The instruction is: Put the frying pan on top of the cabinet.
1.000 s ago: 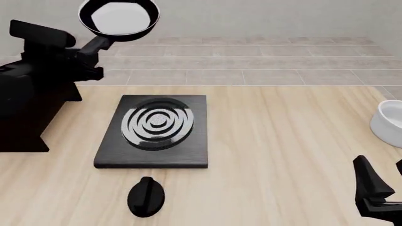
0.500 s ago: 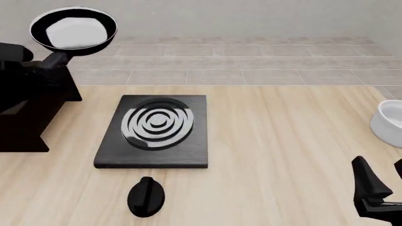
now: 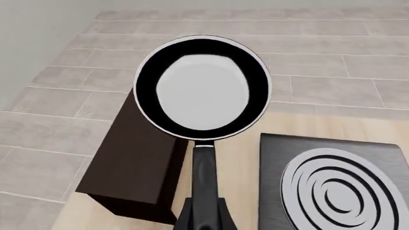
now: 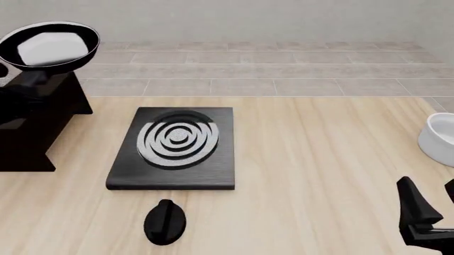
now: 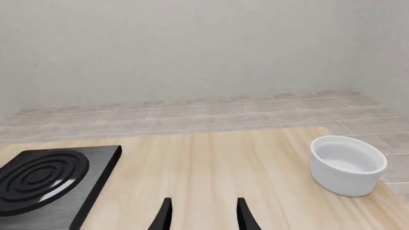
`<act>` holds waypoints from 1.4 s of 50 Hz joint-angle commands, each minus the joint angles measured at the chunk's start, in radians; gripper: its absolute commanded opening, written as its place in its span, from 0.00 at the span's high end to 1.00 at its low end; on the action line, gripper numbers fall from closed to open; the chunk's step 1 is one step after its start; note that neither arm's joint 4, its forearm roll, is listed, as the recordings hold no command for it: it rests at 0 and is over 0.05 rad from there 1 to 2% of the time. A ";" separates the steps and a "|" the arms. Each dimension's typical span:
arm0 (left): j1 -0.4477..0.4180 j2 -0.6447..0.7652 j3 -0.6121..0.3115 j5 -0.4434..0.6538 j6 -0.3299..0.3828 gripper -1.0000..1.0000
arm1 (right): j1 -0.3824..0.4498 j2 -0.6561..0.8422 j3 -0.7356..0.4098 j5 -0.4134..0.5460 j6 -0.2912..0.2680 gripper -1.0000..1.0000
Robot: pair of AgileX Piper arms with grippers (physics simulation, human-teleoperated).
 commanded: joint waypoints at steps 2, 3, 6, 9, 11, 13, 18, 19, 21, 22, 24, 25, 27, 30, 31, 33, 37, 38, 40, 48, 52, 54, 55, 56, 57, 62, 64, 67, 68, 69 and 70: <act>0.056 0.004 -0.028 -0.003 -0.035 1.00 | 0.001 -0.006 0.000 0.006 -0.002 0.00; 0.058 0.006 -0.029 -0.003 -0.038 1.00 | 0.001 -0.008 0.000 0.007 -0.003 0.00; 0.070 0.012 -0.027 -0.009 -0.041 1.00 | 0.000 -0.006 0.000 0.006 -0.003 0.00; 0.082 0.019 -0.029 -0.010 -0.047 1.00 | 0.001 -0.007 0.000 0.007 -0.004 0.00; 0.088 0.021 -0.029 -0.012 -0.049 1.00 | 0.001 -0.008 0.000 0.008 -0.004 0.00; 0.094 0.025 -0.027 -0.015 -0.050 1.00 | 0.001 -0.011 0.000 0.011 -0.003 0.00; 0.121 0.042 -0.031 -0.019 -0.064 1.00 | 0.001 -0.012 0.000 0.013 -0.004 0.00; 0.131 0.045 -0.032 -0.021 -0.064 1.00 | 0.001 -0.013 0.000 0.014 -0.005 0.00; 0.138 0.046 -0.035 -0.020 -0.068 1.00 | 0.001 -0.012 0.000 0.013 -0.004 0.00; 0.145 0.049 -0.035 -0.022 -0.069 1.00 | 0.001 -0.011 0.000 0.012 -0.004 0.00; 0.149 0.052 -0.033 -0.025 -0.070 1.00 | 0.001 -0.011 0.001 0.010 -0.005 0.00; 0.154 0.055 -0.029 -0.030 -0.071 1.00 | 0.001 -0.010 0.000 0.009 -0.005 0.00; 0.166 0.061 -0.028 -0.033 -0.074 1.00 | 0.001 -0.012 0.000 0.011 -0.004 0.00; 0.175 0.069 -0.024 -0.039 -0.077 1.00 | 0.001 -0.012 0.000 0.011 -0.006 0.00; 0.177 0.072 -0.022 -0.042 -0.077 1.00 | 0.002 -0.012 0.000 0.010 -0.006 0.00; 0.180 0.073 -0.021 -0.042 -0.077 1.00 | 0.002 -0.010 0.000 0.009 -0.007 0.00; 0.183 0.073 -0.012 -0.050 -0.079 1.00 | 0.002 -0.014 0.000 0.013 -0.008 0.00; 0.183 0.075 -0.008 -0.054 -0.079 1.00 | 0.002 -0.016 0.000 0.014 -0.007 0.00; 0.183 0.083 -0.004 -0.062 -0.080 1.00 | 0.002 -0.016 0.000 0.015 -0.008 0.00; 0.203 0.128 0.002 -0.096 -0.086 1.00 | 0.003 -0.015 0.000 0.014 -0.008 0.00; 0.209 0.137 0.003 -0.104 -0.087 1.00 | 0.003 -0.008 0.000 0.007 -0.008 0.00; 0.213 0.143 0.002 -0.108 -0.086 1.00 | 0.003 -0.005 0.000 0.005 -0.008 0.00; 0.215 0.147 0.003 -0.112 -0.086 1.00 | 0.003 -0.002 0.000 0.001 -0.007 0.00; 0.219 0.151 0.004 -0.117 -0.085 1.00 | 0.003 0.002 0.000 -0.002 -0.008 0.00; 0.220 0.153 0.002 -0.117 -0.086 1.00 | 0.003 0.004 0.000 -0.004 -0.008 0.00; 0.227 0.157 0.001 -0.123 -0.086 1.00 | 0.003 0.010 0.000 -0.009 -0.008 0.00; 0.231 0.166 0.001 -0.129 -0.087 1.00 | 0.003 0.013 0.000 -0.012 -0.008 0.00; 0.234 0.171 -0.001 -0.131 -0.090 1.00 | 0.003 0.014 0.000 -0.013 -0.009 0.00; 0.237 0.175 -0.002 -0.135 -0.092 1.00 | 0.004 0.013 0.000 -0.011 -0.009 0.00; 0.238 0.179 -0.002 -0.138 -0.094 1.00 | 0.004 0.013 0.000 -0.012 -0.008 0.00; 0.238 0.179 -0.002 -0.138 -0.094 1.00 | 0.003 0.012 0.000 -0.011 -0.008 0.00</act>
